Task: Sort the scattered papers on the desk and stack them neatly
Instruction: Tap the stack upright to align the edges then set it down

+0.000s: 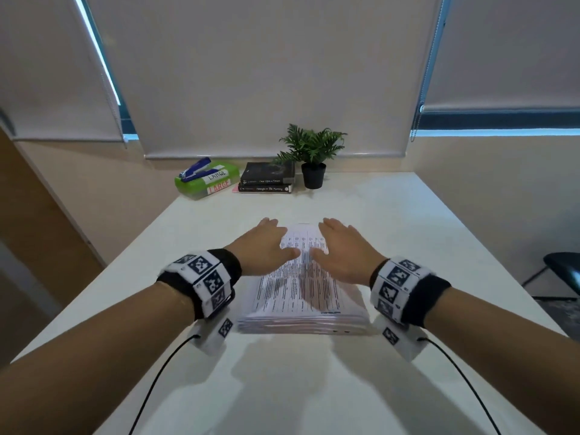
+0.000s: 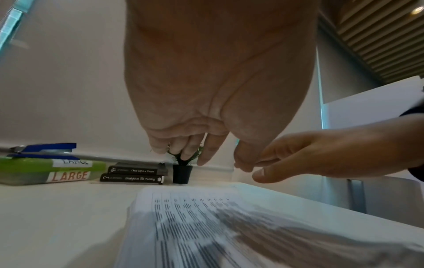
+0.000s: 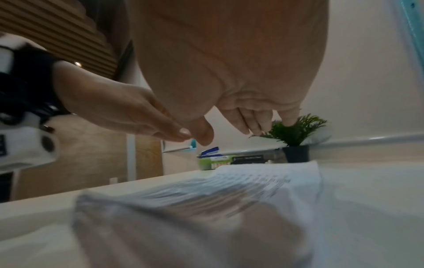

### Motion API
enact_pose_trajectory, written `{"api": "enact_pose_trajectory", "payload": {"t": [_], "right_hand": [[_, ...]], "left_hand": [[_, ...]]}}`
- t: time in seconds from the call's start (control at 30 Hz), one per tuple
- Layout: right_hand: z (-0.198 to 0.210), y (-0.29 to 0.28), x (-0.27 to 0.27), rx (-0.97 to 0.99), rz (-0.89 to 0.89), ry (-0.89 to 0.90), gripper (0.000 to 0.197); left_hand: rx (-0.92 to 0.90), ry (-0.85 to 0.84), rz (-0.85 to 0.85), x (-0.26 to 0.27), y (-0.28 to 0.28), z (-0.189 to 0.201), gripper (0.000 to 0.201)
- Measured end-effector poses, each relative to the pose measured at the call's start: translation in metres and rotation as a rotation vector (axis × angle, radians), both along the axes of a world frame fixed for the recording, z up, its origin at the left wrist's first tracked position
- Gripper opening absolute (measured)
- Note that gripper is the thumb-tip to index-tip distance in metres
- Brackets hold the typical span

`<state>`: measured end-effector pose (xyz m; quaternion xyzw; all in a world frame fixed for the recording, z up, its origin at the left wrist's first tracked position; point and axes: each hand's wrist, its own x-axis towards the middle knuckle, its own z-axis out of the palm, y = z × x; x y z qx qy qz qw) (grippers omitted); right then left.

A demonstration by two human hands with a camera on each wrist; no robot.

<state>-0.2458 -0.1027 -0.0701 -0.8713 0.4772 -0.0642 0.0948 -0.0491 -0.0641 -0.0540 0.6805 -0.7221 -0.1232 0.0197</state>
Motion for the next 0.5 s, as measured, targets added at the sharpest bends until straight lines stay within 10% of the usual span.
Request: {"api": "enact_pose_trajectory", "payload": {"t": [0.5], "right_hand": [[-0.072, 0.037, 0.013, 0.213, -0.204, 0.254, 0.082]], "left_hand": [[0.093, -0.058, 0.098, -0.018, 0.030, -0.093, 0.090]]}}
